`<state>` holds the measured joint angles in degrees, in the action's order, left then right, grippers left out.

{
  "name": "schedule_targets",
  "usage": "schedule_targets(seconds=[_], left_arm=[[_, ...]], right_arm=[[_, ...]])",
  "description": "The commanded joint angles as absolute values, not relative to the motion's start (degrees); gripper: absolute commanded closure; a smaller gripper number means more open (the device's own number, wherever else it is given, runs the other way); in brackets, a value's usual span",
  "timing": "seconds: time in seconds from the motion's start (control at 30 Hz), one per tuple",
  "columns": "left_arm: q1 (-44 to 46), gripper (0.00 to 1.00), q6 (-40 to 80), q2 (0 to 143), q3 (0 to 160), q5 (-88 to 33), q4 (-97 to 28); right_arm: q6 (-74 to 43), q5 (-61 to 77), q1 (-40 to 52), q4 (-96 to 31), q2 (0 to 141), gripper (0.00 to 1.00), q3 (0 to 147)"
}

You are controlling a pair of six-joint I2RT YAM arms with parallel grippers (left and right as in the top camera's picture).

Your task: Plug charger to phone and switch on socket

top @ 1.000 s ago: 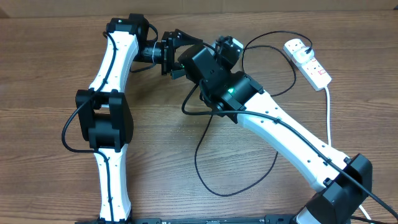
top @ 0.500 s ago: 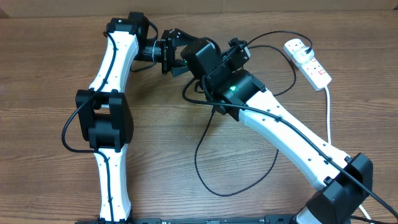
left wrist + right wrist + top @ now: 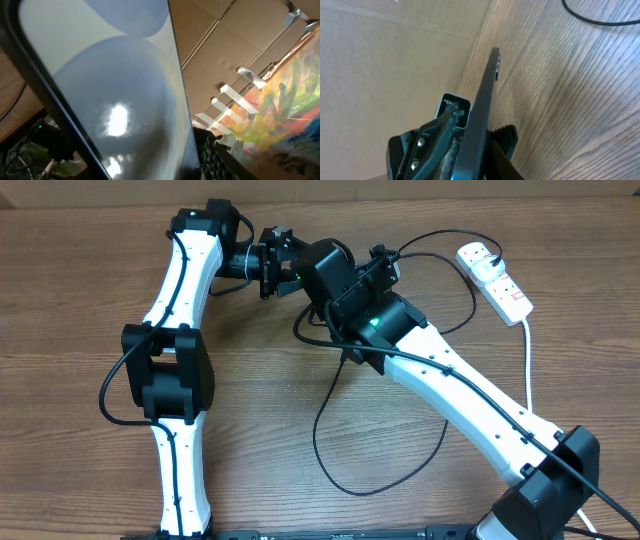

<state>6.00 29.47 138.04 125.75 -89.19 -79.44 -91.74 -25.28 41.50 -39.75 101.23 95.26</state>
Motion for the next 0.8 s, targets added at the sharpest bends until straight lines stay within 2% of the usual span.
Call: schedule_targets(seconds=[0.0, 0.27, 0.4, 0.5, 0.6, 0.77], left_arm=[[6.3, 0.60, 28.8, 138.2, 127.2, -90.5, -79.2], [6.3, 0.67, 29.0, 138.2, 127.2, -90.5, -79.2], [6.3, 0.77, 30.6, 138.2, 127.2, -90.6, -79.2], [6.3, 0.88, 31.4, 138.2, 127.2, -90.6, -79.2], [6.3, 0.96, 31.4, 138.2, 127.2, -90.6, -79.3], [6.3, 0.96, 31.3, 138.2, 127.2, -90.5, -79.2]], right_arm=[[-94.9, -22.3, 41.5, -39.3, 100.9, 0.85, 96.8], [-96.5, -21.3, 41.5, -39.2, 100.9, 0.84, 96.8], [-96.4, -20.3, 41.5, -39.2, 100.9, 0.84, 96.8], [-96.4, -18.7, 41.5, -39.2, 100.9, 0.84, 96.8], [-95.8, -17.8, 41.5, -39.2, 100.9, 0.78, 96.8], [-85.1, -17.9, 41.5, -39.0, 100.8, 0.50, 96.8]])
